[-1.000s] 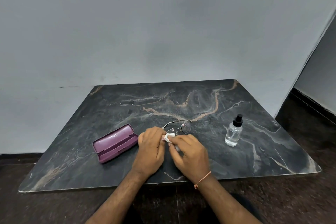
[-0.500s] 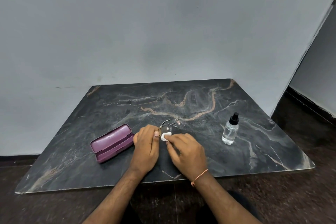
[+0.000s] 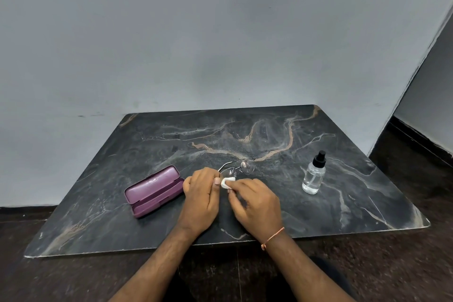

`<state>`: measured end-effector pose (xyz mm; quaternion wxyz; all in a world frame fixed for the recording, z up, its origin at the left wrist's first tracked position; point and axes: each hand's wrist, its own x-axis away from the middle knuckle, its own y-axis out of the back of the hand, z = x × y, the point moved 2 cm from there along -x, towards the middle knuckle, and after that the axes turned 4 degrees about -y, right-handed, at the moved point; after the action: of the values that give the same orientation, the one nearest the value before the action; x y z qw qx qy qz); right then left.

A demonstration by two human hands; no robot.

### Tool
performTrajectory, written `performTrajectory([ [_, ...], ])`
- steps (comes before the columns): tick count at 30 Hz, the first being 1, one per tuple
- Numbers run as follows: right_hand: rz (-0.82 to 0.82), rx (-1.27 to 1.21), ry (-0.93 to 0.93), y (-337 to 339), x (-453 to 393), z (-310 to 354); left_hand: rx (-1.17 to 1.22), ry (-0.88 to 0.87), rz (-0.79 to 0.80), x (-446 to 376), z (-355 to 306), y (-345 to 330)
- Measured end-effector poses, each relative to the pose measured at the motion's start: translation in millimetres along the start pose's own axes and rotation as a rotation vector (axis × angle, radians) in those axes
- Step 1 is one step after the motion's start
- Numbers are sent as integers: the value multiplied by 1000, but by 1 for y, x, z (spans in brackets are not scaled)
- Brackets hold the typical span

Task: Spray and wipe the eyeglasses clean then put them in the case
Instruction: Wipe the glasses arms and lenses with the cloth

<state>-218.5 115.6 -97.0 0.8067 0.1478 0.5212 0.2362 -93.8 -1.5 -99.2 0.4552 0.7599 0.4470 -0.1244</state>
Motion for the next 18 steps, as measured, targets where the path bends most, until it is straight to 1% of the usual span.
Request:
performTrajectory([
  [4, -116, -4, -165, 2, -5, -8, -31, -26, 36, 2, 1, -1],
  [7, -91, -58, -164, 1, -3, -8, -63, -53, 67, 4, 1, -2],
  [13, -14, -128, -78, 0, 1, -4, -100, -75, 71, 3, 0, -2],
  [18, -128, -71, -248, 2, -2, -10, -97, -73, 81, 3, -4, -1],
])
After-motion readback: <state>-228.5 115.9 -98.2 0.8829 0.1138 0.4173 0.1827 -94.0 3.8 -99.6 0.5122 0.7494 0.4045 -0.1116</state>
